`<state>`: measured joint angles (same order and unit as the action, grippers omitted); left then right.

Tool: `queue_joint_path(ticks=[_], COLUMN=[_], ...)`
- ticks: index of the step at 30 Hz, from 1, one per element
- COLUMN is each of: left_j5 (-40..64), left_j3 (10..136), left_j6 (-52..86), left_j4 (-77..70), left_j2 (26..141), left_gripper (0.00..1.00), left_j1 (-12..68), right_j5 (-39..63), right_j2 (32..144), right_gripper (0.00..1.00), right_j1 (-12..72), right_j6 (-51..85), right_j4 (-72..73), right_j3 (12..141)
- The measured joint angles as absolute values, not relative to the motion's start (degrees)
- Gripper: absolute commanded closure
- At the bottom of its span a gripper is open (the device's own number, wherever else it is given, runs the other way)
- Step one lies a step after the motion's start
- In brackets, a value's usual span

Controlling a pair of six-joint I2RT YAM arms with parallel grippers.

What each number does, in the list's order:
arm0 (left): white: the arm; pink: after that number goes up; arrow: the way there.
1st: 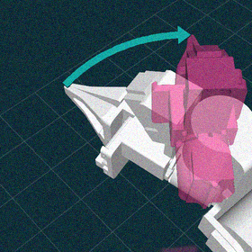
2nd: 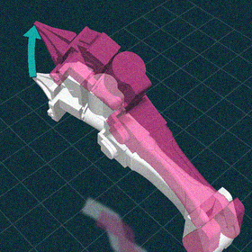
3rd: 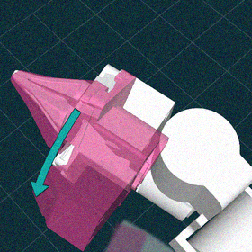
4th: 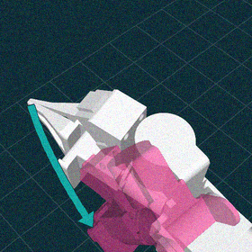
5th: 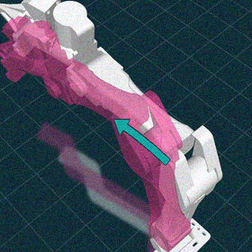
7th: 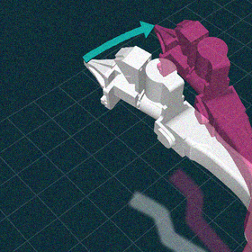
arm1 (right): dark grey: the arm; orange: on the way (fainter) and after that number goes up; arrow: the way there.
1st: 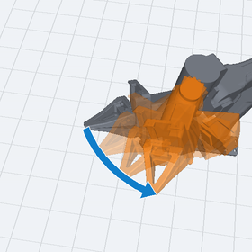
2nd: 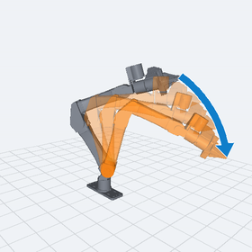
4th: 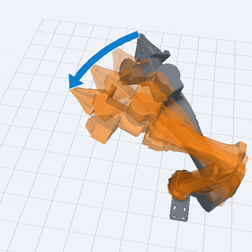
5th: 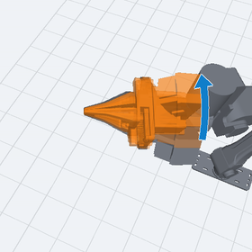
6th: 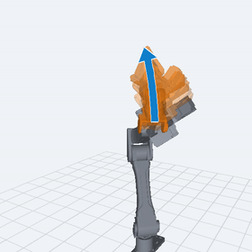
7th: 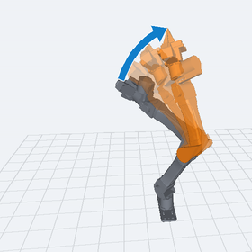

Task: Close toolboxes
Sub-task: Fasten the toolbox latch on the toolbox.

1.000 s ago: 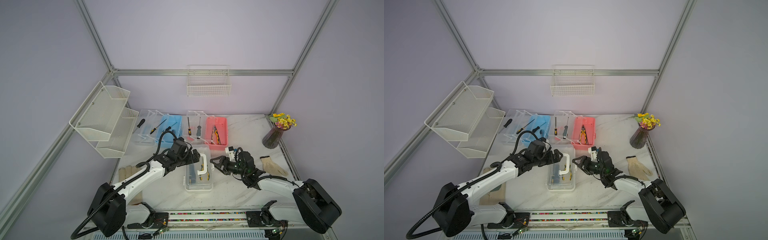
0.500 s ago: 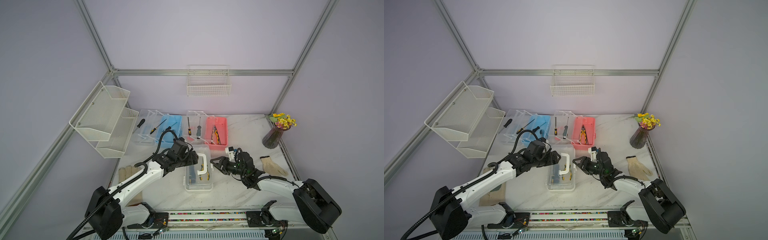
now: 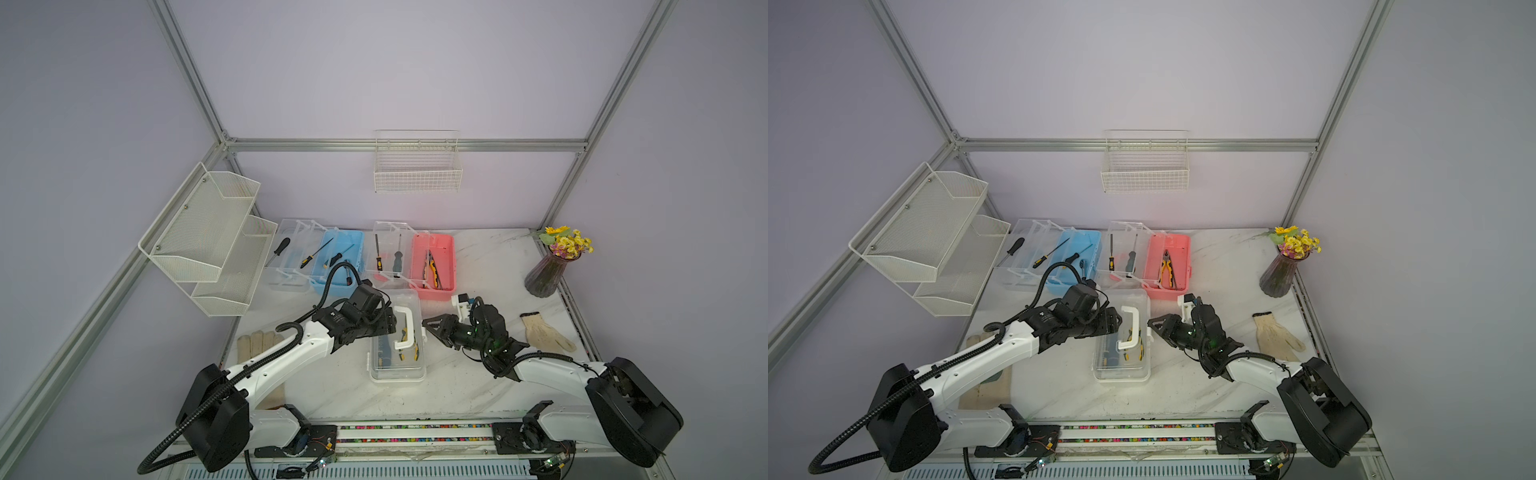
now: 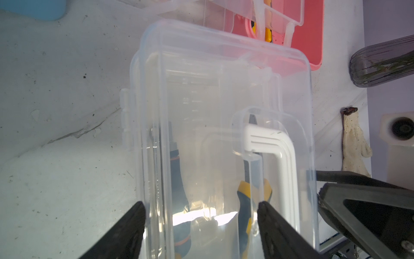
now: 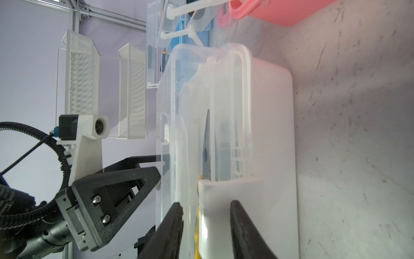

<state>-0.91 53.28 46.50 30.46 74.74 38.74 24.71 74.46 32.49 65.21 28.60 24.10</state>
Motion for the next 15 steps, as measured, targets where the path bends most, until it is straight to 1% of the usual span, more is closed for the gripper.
queue_joint_path(ticks=[7, 12, 15], left_j5=[-1.4, -2.3, -2.8], left_j3=[53.3, 53.3, 53.3], left_j6=[47.4, 48.0, 48.8], left_j4=[30.1, 29.6, 29.2], left_j2=[74.9, 75.2, 75.5], left_gripper=[0.22, 0.23, 0.23], left_j1=[38.9, 39.2, 39.2], right_j5=[23.5, 21.8, 20.8], right_j2=[74.5, 74.5, 74.5], right_gripper=[0.67, 0.68, 0.69], right_j1=[33.1, 33.8, 34.3], right_j6=[65.0, 63.4, 62.3], right_j4=[28.2, 23.8, 21.2], right_j3=[24.1, 25.8, 26.9])
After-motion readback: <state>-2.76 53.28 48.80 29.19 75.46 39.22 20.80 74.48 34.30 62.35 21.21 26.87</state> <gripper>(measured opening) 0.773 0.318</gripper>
